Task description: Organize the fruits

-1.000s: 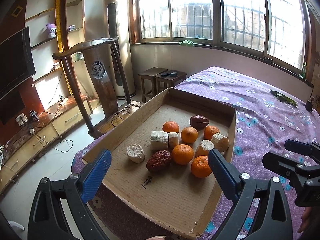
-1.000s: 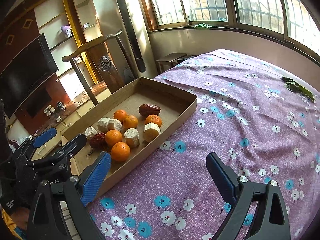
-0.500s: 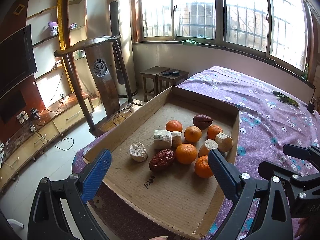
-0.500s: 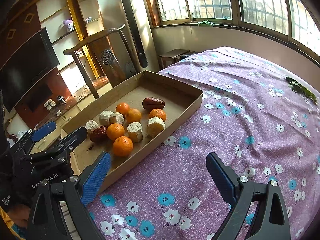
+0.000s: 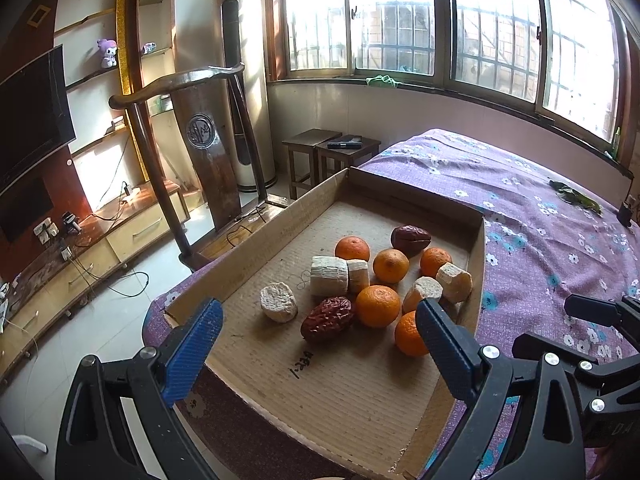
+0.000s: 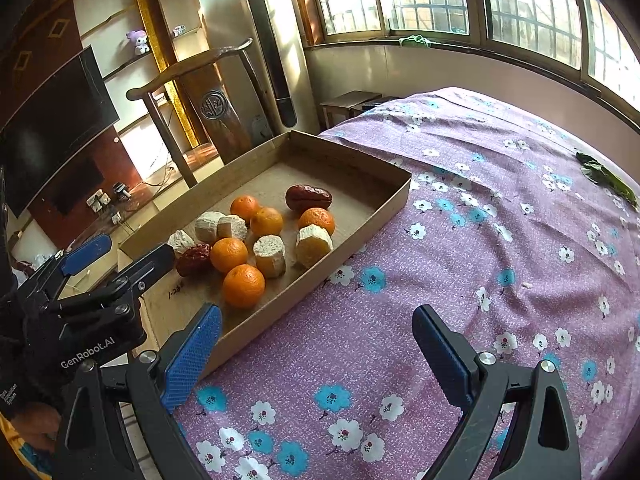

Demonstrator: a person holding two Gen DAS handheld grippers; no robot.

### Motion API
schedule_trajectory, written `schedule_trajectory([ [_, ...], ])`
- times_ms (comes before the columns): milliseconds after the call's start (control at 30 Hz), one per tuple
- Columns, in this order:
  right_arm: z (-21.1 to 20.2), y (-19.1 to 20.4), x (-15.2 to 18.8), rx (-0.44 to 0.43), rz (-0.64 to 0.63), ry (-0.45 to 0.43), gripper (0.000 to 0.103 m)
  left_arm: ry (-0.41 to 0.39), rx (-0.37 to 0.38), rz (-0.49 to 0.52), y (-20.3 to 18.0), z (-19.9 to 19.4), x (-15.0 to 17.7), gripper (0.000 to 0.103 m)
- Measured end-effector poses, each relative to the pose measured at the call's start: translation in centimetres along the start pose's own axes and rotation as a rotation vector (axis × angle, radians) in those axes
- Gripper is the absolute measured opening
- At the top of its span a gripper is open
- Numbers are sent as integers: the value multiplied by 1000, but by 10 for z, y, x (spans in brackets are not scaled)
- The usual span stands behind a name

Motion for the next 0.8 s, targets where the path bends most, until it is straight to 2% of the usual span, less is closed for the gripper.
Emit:
schedule_trajectory([
  [800,3,-8,3,8,12,22,98,3,13,9,-8,5,0,97],
])
Point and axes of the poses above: each gripper's, at about its wrist camera, not at the fingertips, and z roughly the way its jaws point, y to its left, x to its underside, the point moved 3 cm from there along z, roughly the way its jaws point, and after that the axes turned 4 degrees about -x, right-handed, at the moved point
